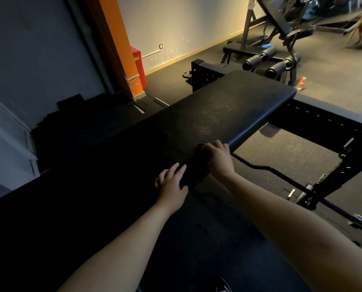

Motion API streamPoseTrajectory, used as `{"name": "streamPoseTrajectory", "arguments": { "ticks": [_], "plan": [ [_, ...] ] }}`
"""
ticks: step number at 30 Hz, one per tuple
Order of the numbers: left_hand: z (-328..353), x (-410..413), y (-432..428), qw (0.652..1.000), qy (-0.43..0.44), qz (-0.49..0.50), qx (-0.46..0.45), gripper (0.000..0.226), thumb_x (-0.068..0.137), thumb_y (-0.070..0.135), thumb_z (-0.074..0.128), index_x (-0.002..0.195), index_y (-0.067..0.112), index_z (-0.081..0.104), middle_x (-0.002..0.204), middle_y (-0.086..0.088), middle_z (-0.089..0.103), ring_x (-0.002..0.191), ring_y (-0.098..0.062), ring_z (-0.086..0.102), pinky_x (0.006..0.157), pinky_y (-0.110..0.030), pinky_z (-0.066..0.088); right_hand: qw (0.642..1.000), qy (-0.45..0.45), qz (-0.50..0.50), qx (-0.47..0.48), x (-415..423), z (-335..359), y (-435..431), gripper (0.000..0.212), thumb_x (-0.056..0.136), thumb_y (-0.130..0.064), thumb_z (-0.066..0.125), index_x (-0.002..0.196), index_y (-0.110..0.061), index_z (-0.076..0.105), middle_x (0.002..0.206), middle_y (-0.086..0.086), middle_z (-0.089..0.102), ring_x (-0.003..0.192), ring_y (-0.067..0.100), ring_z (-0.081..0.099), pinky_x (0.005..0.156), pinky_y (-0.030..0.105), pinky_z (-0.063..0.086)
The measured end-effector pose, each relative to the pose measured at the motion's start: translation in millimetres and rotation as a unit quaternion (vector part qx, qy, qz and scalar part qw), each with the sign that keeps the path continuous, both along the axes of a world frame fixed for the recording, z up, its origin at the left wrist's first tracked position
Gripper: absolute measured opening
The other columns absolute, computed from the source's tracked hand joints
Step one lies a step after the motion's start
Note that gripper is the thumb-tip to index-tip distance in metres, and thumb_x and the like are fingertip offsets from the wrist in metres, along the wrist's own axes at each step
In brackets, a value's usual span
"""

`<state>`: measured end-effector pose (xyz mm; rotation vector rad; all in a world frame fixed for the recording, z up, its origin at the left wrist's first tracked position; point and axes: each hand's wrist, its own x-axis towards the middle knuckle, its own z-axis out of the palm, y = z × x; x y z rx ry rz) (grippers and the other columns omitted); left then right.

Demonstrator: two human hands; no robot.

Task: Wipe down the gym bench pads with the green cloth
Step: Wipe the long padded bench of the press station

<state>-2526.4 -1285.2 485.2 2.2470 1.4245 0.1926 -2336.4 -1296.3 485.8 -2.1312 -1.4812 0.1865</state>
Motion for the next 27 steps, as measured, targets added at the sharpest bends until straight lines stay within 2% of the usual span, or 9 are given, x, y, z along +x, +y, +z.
{"name": "streamPoseTrajectory", "arguments": {
  "ticks": [4,9,13,15,17,19,22,24,27],
  "plan": [
    [-0.9,4.1,-4.4,0.999,0.025,0.012,0.018,0.058,0.101,0.029,0.054,0.152,0.046,0.031,0.165,0.015,0.01,0.151,-0.017,0.003,0.121,-0.045,0.003,0.989,0.109,-0.086,0.043,-22.7,-6.7,-6.5,0.039,0.093,-0.011,0.057,0.13,-0.025,0.056,0.133,0.0,0.046,0.118,0.021,0.043,0.102,0.038,0.045],
    [1.7,14.8,-7.2,0.994,0.093,0.028,0.04,0.06,0.101,0.031,0.05,0.153,0.045,0.024,0.165,0.01,0.007,0.151,-0.022,0.005,0.12,-0.048,0.008,0.983,0.156,-0.035,0.094,-60.2,-15.4,-25.8,0.028,0.091,-0.014,0.063,0.118,-0.022,0.063,0.12,-0.005,0.05,0.111,0.015,0.047,0.097,0.031,0.046],
    [2.0,23.6,-9.5,0.99,0.1,0.052,0.081,0.06,0.098,0.03,0.054,0.151,0.04,0.029,0.162,0.006,0.016,0.148,-0.025,0.013,0.118,-0.048,0.013,0.992,0.071,0.074,0.077,-49.6,-17.4,-43.2,0.035,0.087,-0.017,0.069,0.12,-0.024,0.059,0.128,0.001,0.047,0.116,0.019,0.045,0.095,0.032,0.047],
    [2.6,30.1,-6.5,0.991,0.09,0.043,0.085,0.061,0.095,0.03,0.056,0.15,0.041,0.031,0.158,0.004,0.021,0.145,-0.024,0.017,0.117,-0.047,0.014,0.995,0.037,0.068,0.057,-25.5,-20.0,-39.9,0.038,0.085,-0.015,0.07,0.119,-0.026,0.057,0.13,0.0,0.046,0.118,0.02,0.043,0.094,0.034,0.048],
    [0.9,37.4,-3.0,0.993,0.092,0.018,0.075,0.063,0.094,0.029,0.055,0.15,0.044,0.029,0.157,0.006,0.019,0.144,-0.023,0.015,0.116,-0.047,0.013,0.993,0.104,-0.01,0.051,4.4,-21.6,-28.0,0.035,0.085,-0.008,0.067,0.114,-0.027,0.058,0.128,-0.002,0.047,0.119,0.02,0.045,0.098,0.039,0.048],
    [-2.4,41.9,-1.3,0.993,0.097,0.015,0.073,0.063,0.094,0.032,0.053,0.149,0.046,0.028,0.157,0.008,0.016,0.144,-0.023,0.012,0.116,-0.048,0.012,0.972,0.206,-0.093,0.067,27.4,-22.2,-14.1,0.032,0.086,-0.003,0.062,0.104,-0.029,0.06,0.122,-0.004,0.049,0.117,0.02,0.048,0.098,0.044,0.05],
    [-9.6,41.6,-0.6,0.99,0.104,0.011,0.094,0.062,0.094,0.037,0.052,0.149,0.048,0.025,0.157,0.009,0.016,0.144,-0.024,0.011,0.117,-0.049,0.011,0.939,0.282,-0.174,0.097,18.3,-22.8,-2.9,0.031,0.087,0.0,0.058,0.095,-0.03,0.057,0.118,-0.007,0.048,0.116,0.018,0.048,0.1,0.043,0.048],
    [-12.7,39.3,-0.3,0.986,0.116,0.002,0.121,0.062,0.096,0.038,0.051,0.151,0.048,0.023,0.158,0.007,0.016,0.143,-0.025,0.013,0.116,-0.05,0.013,0.916,0.326,-0.196,0.125,-9.0,-26.6,-6.7,0.028,0.087,0.0,0.058,0.092,-0.027,0.056,0.116,-0.008,0.047,0.113,0.014,0.049,0.1,0.038,0.047],
    [-15.0,35.3,4.0,0.983,0.128,-0.028,0.132,0.062,0.099,0.039,0.049,0.154,0.046,0.022,0.16,0.005,0.017,0.144,-0.026,0.016,0.116,-0.051,0.014,0.889,0.398,-0.184,0.135,-52.1,-38.3,-22.3,0.022,0.086,0.001,0.058,0.087,-0.021,0.054,0.105,-0.008,0.048,0.096,0.007,0.052,0.086,0.03,0.049]
  ]
}}
